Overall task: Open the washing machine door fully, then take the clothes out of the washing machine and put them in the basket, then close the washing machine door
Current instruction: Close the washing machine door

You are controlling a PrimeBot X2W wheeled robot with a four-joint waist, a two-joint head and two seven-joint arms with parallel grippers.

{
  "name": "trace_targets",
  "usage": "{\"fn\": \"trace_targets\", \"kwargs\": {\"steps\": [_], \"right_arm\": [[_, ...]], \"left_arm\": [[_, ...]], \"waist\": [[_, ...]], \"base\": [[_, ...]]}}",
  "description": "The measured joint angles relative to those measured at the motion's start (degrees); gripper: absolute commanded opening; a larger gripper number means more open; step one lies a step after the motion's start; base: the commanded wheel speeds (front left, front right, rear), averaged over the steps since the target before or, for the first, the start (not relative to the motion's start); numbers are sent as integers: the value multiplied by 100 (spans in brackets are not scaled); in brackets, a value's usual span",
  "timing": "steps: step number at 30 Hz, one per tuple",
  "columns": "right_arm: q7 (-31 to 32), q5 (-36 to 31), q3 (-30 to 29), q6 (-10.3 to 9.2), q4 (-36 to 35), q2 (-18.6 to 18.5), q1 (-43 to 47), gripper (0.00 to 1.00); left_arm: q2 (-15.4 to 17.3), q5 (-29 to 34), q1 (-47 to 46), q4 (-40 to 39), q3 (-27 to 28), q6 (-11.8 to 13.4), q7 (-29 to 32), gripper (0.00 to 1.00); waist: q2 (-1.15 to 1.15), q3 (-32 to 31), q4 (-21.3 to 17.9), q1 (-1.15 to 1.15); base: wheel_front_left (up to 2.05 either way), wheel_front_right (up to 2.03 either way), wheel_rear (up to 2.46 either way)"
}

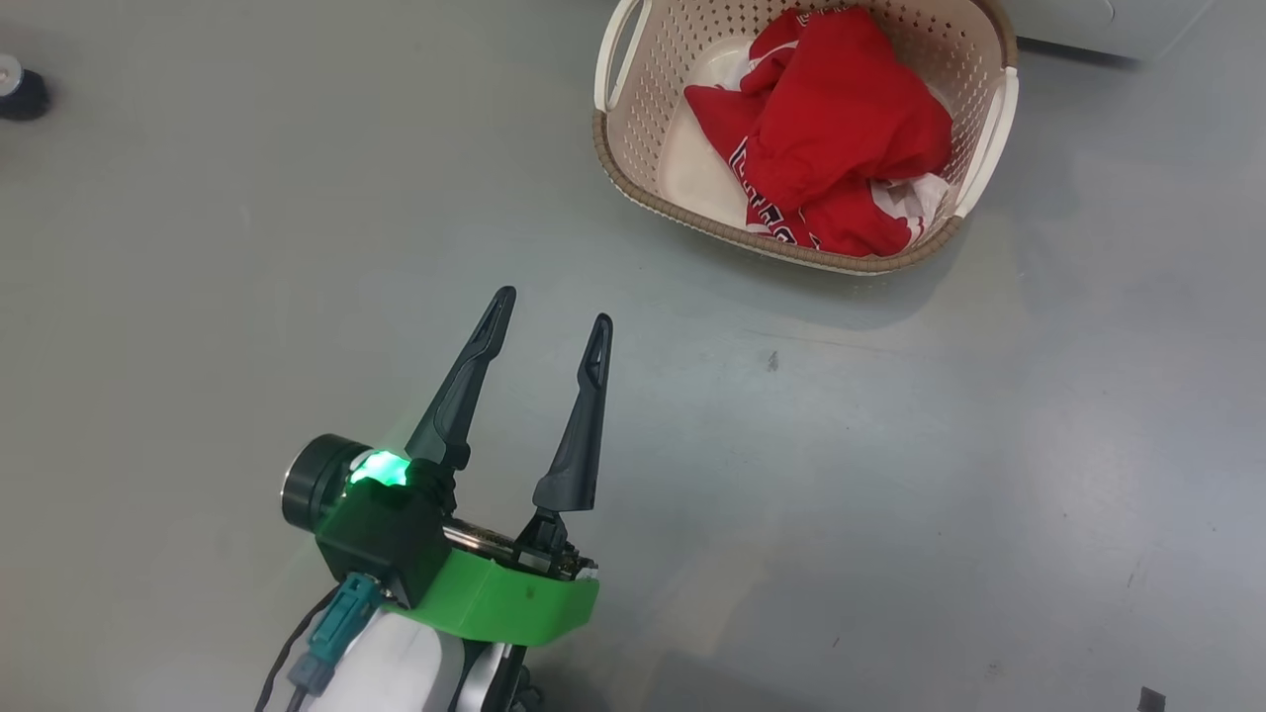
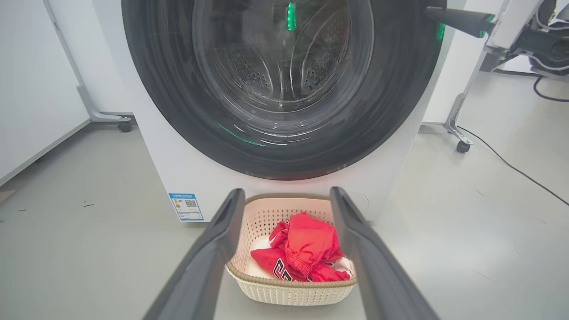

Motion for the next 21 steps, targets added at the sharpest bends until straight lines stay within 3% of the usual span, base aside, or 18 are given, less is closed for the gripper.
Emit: {"fn": "trace_targets", "kwargs": {"steps": [21], "right_arm": [[-410, -59, -102, 42, 931, -1, -542, 0]], "left_arm": [[-10, -97, -93, 22, -31, 0, 0, 100]], "waist": [[0, 3, 139, 0]], "base": [[0, 0, 0]]}}
